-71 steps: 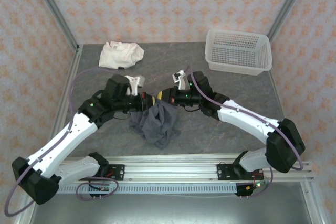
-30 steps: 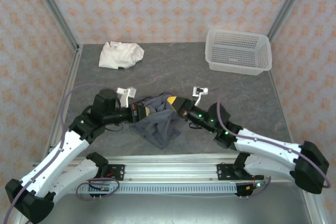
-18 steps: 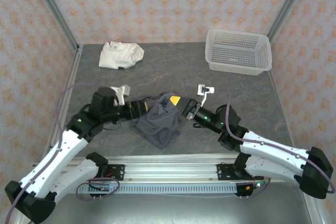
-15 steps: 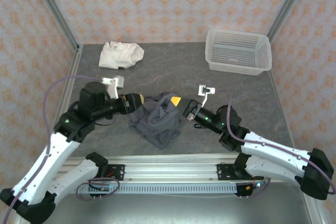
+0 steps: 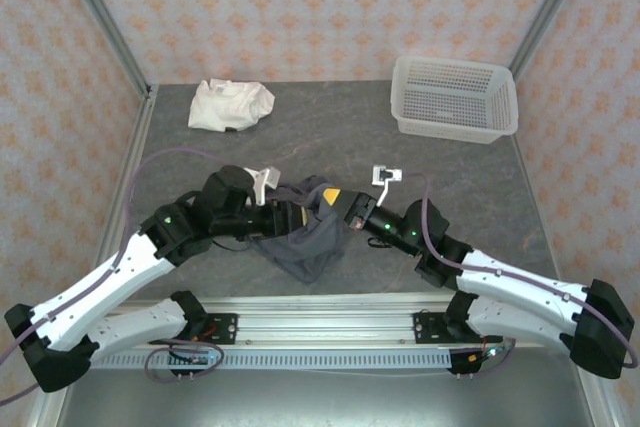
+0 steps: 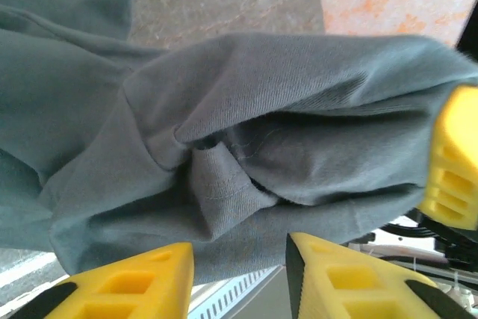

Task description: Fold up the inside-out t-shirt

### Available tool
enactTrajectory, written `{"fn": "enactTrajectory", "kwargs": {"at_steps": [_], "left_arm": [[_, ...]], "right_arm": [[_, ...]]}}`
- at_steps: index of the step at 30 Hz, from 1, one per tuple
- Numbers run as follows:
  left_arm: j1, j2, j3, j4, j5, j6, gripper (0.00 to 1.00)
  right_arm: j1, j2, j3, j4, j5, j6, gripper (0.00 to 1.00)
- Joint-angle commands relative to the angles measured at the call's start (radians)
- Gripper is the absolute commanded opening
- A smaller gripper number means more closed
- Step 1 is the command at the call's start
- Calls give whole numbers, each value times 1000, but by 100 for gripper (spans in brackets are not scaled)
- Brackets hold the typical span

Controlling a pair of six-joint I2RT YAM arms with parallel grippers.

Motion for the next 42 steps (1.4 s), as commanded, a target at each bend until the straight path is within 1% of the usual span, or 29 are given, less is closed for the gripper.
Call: {"fn": "enactTrajectory", "kwargs": {"at_steps": [1, 4, 6, 7, 9, 10, 11, 12, 14, 15, 17, 18, 19, 20, 22, 23, 24, 25, 27, 28, 29, 30, 31, 32, 35, 37, 39, 40, 42], "left_arm": [[-19, 32, -33, 60, -11, -34, 44], [-21, 51, -42, 96, -21, -14, 55], [-21, 82, -45, 102, -21, -1, 56], [-21, 95, -54, 119, -18, -5, 54], [-22, 99, -69, 166, -24, -30, 37], [-20, 90, -73, 192, -32, -44, 25], [-18, 78, -66, 200, -49, -46, 7], [-16, 63, -51, 190, -71, -38, 0], [10, 20, -1, 158, -100, -1, 0], [36, -13, 29, 142, -116, 25, 0], [104, -73, 89, 124, -148, 71, 0], [144, -98, 116, 135, -139, 103, 0], [177, -112, 142, 149, -114, 140, 0], [188, -117, 165, 160, -79, 187, 0], [191, -99, 200, 162, 44, 315, 0], [190, -86, 207, 145, 109, 377, 0], [191, -71, 212, 103, 167, 442, 0], [191, -56, 209, 51, 212, 495, 0], [189, -43, 190, -41, 276, 573, 0], [190, -45, 170, -80, 290, 587, 0], [189, -52, 147, -112, 287, 587, 0], [184, -70, 115, -139, 263, 565, 0], [177, -93, 70, -153, 246, 536, 0], [167, -118, 17, -150, 239, 501, 0], [113, -211, -136, -102, 222, 385, 0], [79, -266, -197, -73, 208, 317, 0], [53, -282, -234, -79, 208, 265, 0], [29, -282, -248, -99, 194, 242, 0], [-32, -281, -276, -160, 126, 192, 0]], "right_arm": [[-2, 8, 49, 24, -10, -10, 0], [-3, 14, 59, 25, -23, -5, 0], [-3, 14, 59, 30, -20, -2, 0], [-3, 14, 60, 34, -19, -2, 0], [-3, 14, 62, 31, -20, -3, 0], [-3, 12, 62, 16, -19, -6, 0], [-3, 6, 58, 2, -15, -10, 0], [-4, -4, 50, -8, -9, -14, 0], [-11, -45, 13, -49, 34, -24, 0], [-15, -83, -30, -73, 87, -25, 0], [-28, -134, -150, -47, 138, -3, 0], [-33, -142, -211, -32, 152, 30, 0], [-33, -136, -249, -27, 143, 62, 0], [-34, -119, -261, -15, 109, 76, 0], [-30, -88, -241, -19, 24, 84, 0], [-31, -91, -219, -59, 6, 76, 3], [-31, -108, -179, -159, 8, 62, 15], [-30, -136, -126, -298, 30, 19, 31], [-31, -185, -9, -579, 87, -131, 54], [-30, -200, 56, -717, 132, -219, 64], [-30, -204, 108, -813, 165, -290, 69], [-30, -198, 161, -904, 211, -368, 72], [-30, -178, 206, -969, 244, -434, 73], [-30, -155, 238, -996, 248, -494, 73], [-26, -35, 321, -1027, 115, -685, 77], [-10, 63, 369, -1062, 80, -800, 77], [-4, 163, 418, -1108, 144, -856, 77], [-5, 226, 454, -1138, 181, -851, 77], [-4, 357, 539, -1194, 185, -783, 77]]}}
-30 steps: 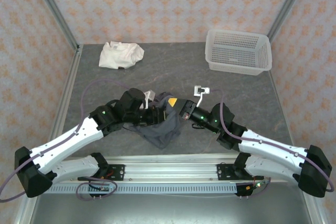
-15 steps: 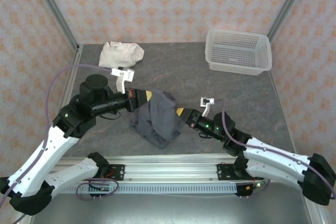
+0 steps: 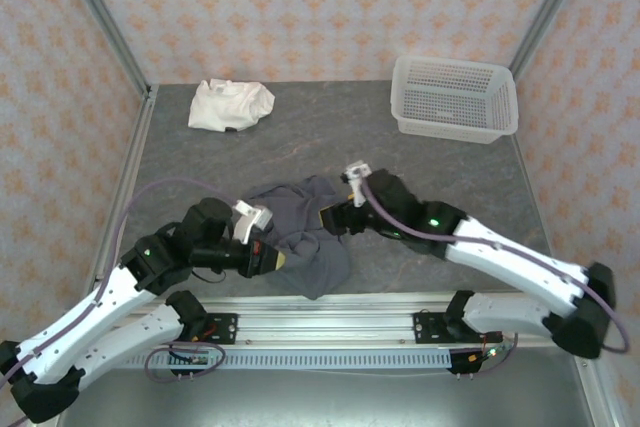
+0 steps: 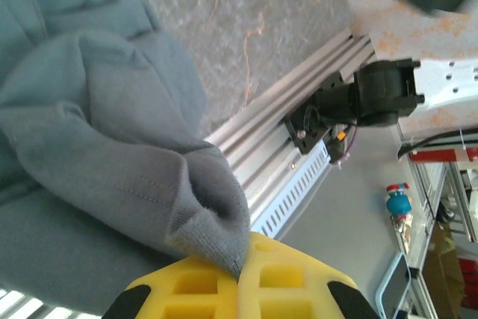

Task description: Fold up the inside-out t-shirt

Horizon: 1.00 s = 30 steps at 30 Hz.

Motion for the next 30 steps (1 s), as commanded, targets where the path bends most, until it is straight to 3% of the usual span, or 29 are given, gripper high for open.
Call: {"fn": "enactTrajectory", "kwargs": {"at_steps": [1, 5, 9, 13, 19, 25, 30], "left_arm": [[-86, -7, -53, -67, -76, -137, 0], [-221, 4, -138, -75, -156, -258, 0], [-303, 3, -151, -106, -244, -308, 0], [-307, 10, -151, -101, -258, -293, 0], [-307, 25, -136, -103, -283, -275, 0], [-307, 22, -128, -112, -295, -272, 0], [-307, 21, -127, -119, -303, -267, 0]], "right_arm": [[6, 178, 119, -177, 13, -5, 76], [24, 368, 185, -132, -204, 253, 69], [73, 452, 160, -68, -286, 439, 73], [143, 425, 155, -37, -265, 384, 74], [195, 359, 194, -88, -183, 224, 69], [234, 445, 237, -154, -43, 101, 71], [252, 555, 320, -171, -184, 8, 66]]}}
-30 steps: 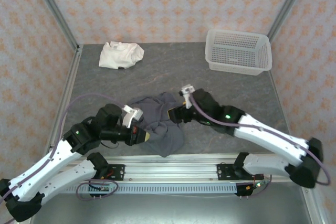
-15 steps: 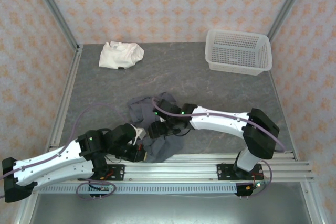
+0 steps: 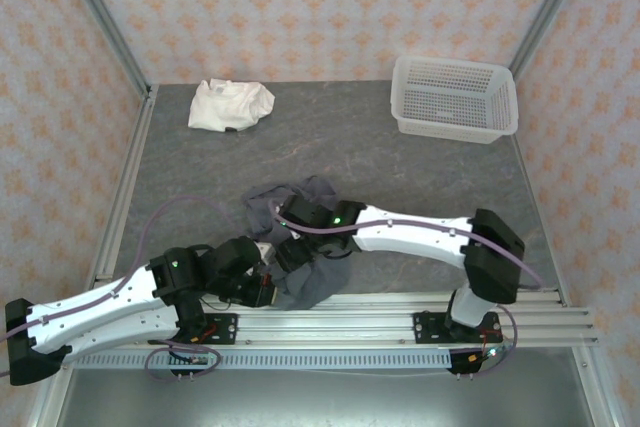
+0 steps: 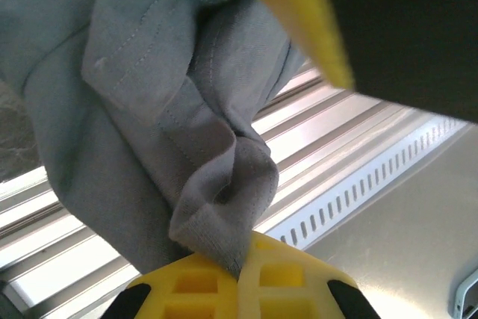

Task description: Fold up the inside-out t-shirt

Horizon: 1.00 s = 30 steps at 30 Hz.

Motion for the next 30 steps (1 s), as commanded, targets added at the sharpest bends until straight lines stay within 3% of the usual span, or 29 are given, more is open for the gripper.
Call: {"fn": "enactTrajectory", "kwargs": {"at_steps": [1, 2, 3, 5, 6, 10, 15, 18, 19, 22, 24, 26, 28, 30], "left_arm": [[-7, -3, 26, -11, -42, 0, 0], [-7, -2, 26, -13, -44, -2, 0], [-8, -2, 27, -18, -50, -2, 0], [-8, -2, 36, -45, -77, -9, 0], [-8, -3, 43, -71, -102, -13, 0], [-7, -39, 73, -162, -210, -11, 0], [-6, -93, 69, -145, -280, 22, 0], [-6, -61, 93, -127, -373, 58, 0], [-6, -48, 115, -127, -410, 69, 4], [-2, 11, 232, -141, -552, 128, 34], [8, 37, 350, -189, -668, 166, 48], [17, 43, 466, -221, -768, 221, 56], [21, 43, 565, -226, -828, 282, 58], [22, 54, 641, -192, -786, 380, 58]], "right_arm": [[28, 62, 54, -8, -93, -83, 62], [28, 73, 57, 5, -118, -86, 57], [29, 81, 60, 14, -132, -90, 45], [26, 86, 81, -5, -123, -105, 9], [21, 78, 88, -14, -130, -109, 0], [-70, -44, 11, 106, -241, 26, 0], [-235, -344, -224, 584, -359, 360, 0], [-256, -420, -208, 570, -322, 391, 0], [-256, -417, -177, 526, -330, 381, 0], [-256, -413, -119, 457, -371, 375, 0], [-258, -426, -120, 450, -341, 385, 0], [-259, -435, -117, 419, -299, 372, 0], [-261, -433, -111, 387, -259, 361, 0], [-266, -427, -107, 373, -241, 360, 0]]}}
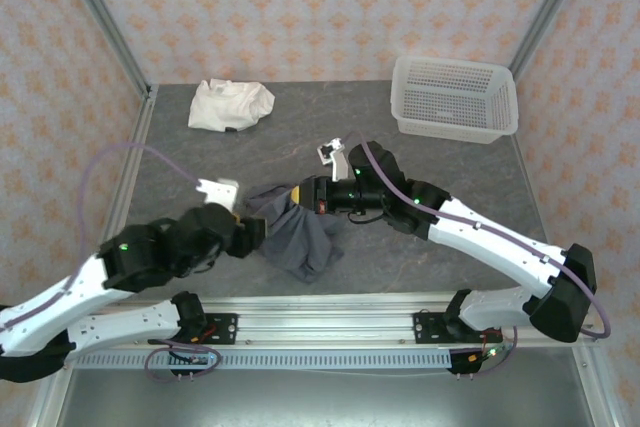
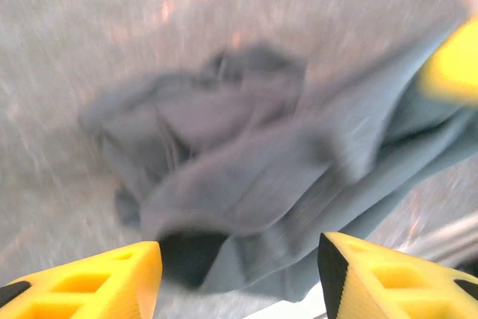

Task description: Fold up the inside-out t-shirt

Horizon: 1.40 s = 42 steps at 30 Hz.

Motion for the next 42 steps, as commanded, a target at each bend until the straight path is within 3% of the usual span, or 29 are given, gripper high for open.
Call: {"fn": "enactTrajectory", "kwargs": {"at_steps": [1, 3, 5, 10, 15, 19, 28, 31, 33, 36, 39, 42], "left_arm": [[6, 8, 109, 0, -52, 204, 57], [5, 61, 142, 19, 110, 308, 57], [6, 127, 161, -10, 189, 355, 57], [32, 279, 159, -67, 81, 306, 56], [136, 303, 72, 87, 215, 205, 57], [160, 303, 43, 129, 222, 185, 56], [217, 286, 17, 149, 234, 211, 36], [227, 289, 25, 132, 220, 223, 20], [232, 285, 41, 110, 206, 232, 3], [237, 253, 74, 95, 198, 240, 0], [272, 202, 106, 168, 366, 218, 0], [335, 205, 133, 248, 623, 135, 0]], "right_arm": [[-10, -8, 31, -32, 62, 9, 0], [-13, 2, 36, -38, 73, 21, 0], [-16, 12, 40, -38, 72, 34, 0], [-16, 36, 60, -44, 49, 62, 0], [-16, 46, 75, -31, 25, 87, 0], [-16, 51, 72, -12, 13, 106, 0], [-17, 84, 73, 36, -56, 146, 0], [-16, 88, 74, 36, -57, 148, 0], [-20, 88, 73, 13, -47, 142, 0], [-33, 87, 50, -11, -41, 143, 0], [-49, 94, 17, -15, -71, 128, 2], [-57, 99, 18, -90, -14, 64, 30]]}}
